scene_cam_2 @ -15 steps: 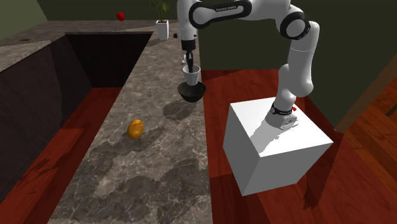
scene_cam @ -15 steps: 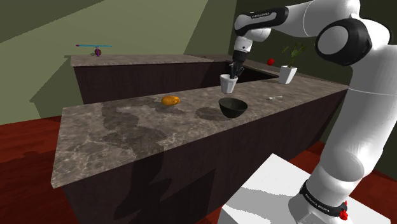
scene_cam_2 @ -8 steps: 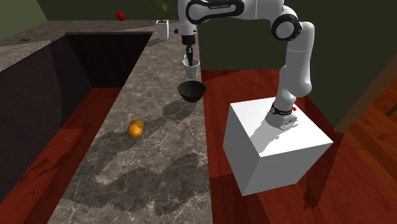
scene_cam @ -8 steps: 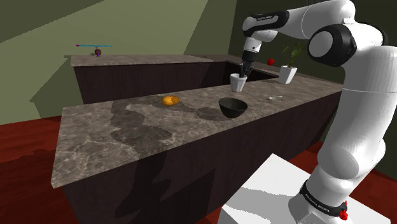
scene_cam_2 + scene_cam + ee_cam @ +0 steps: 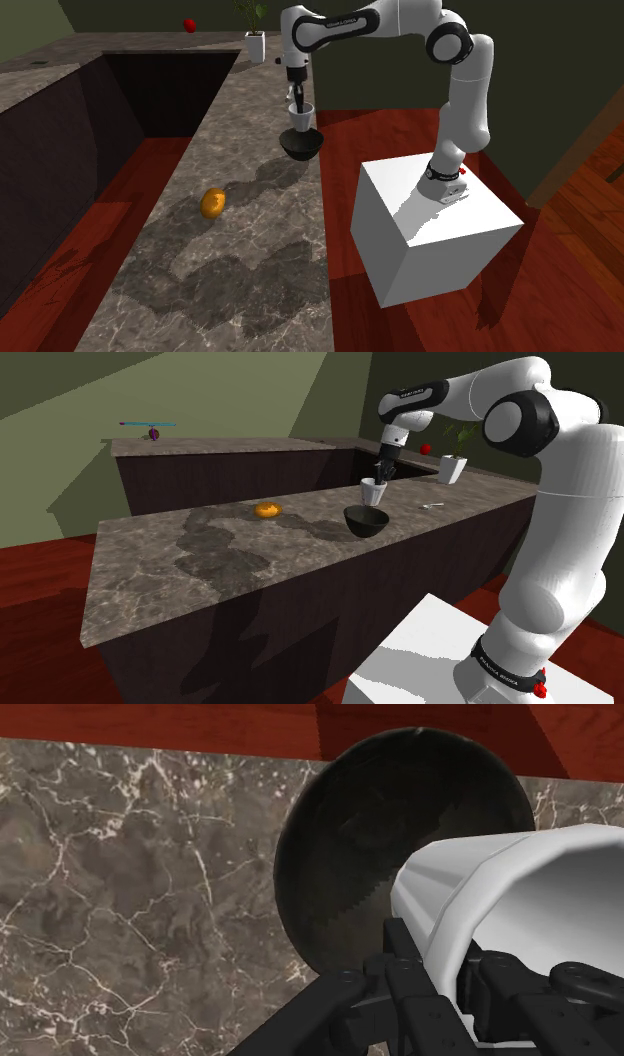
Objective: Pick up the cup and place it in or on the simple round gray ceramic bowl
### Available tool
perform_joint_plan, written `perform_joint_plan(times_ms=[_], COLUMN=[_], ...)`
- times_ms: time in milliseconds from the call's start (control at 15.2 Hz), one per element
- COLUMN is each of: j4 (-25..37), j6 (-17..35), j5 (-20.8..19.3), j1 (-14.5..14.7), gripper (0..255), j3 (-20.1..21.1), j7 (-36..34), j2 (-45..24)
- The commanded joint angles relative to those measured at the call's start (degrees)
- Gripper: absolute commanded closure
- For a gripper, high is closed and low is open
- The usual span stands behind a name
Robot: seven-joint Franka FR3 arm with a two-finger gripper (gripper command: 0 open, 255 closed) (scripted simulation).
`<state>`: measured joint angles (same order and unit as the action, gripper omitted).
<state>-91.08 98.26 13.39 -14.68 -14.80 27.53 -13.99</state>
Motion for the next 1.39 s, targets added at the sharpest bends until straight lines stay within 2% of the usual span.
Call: perform_joint_plan(times_ms=[0,396,924,990,1320], j4=[-1.60,-5.28,-5.47,-5.47,-5.46], j6=[1.53,5.80,6.04,6.04,6.03], j5=[0.04,0.43,0.46,0.46,0.46], j1=[0.13,0.24,0.25,0.25,0.25], gripper=[255,255,255,0,0], j3=[0.06,0.19,0.20,0.20,0.19], j7=[0.17,1.00,1.05,1.05,1.05], j2=[0.10,-0.59,-0.64,-0.64,-0.64])
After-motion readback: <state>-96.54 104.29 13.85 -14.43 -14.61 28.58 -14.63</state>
